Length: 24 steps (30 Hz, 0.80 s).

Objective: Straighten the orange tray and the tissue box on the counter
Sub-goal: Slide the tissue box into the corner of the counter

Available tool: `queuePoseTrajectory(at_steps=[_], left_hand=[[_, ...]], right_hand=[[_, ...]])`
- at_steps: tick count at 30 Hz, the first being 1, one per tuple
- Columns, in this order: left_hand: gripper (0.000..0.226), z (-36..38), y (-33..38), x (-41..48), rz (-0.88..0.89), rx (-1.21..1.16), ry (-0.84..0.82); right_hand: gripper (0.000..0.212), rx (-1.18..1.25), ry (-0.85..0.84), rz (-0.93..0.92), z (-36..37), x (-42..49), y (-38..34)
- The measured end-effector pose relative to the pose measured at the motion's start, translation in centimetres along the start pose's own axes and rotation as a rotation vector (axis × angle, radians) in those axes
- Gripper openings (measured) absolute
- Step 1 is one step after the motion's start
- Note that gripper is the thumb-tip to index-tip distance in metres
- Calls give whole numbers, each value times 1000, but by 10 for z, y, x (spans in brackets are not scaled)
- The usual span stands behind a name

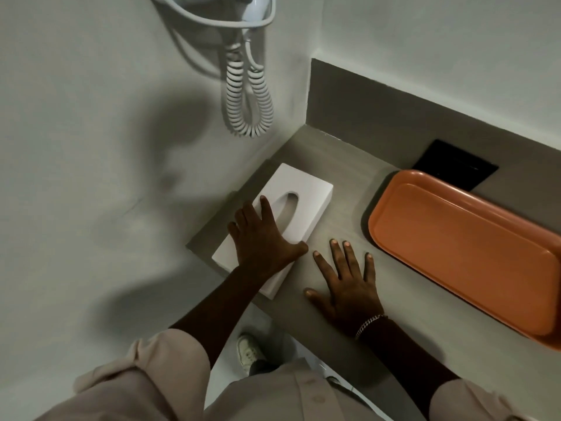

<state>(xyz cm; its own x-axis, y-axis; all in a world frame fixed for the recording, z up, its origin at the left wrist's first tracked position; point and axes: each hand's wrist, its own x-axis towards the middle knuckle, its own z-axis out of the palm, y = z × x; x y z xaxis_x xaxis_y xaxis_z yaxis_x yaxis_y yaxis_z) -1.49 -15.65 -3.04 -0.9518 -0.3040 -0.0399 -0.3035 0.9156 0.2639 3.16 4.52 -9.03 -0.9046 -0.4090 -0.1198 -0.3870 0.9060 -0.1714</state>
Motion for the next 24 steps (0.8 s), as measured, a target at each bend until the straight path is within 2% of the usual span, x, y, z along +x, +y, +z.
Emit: queuePoseTrajectory(at_steps=[6,17,21,24], left_hand=[[126,-7,9,47,-22,-52,17],[122,-4,7,75,43,51,7],[103,-8,-8,53,188,79,58],[80,0,-31,12,360,36,182]], right_hand=[[81,8,8,-8,0,1,1],[84,-2,-4,-25,-1,3,2],[86,-13,-36,-39,-6,4,3],[90,12,-78,-81,-16,22,5]])
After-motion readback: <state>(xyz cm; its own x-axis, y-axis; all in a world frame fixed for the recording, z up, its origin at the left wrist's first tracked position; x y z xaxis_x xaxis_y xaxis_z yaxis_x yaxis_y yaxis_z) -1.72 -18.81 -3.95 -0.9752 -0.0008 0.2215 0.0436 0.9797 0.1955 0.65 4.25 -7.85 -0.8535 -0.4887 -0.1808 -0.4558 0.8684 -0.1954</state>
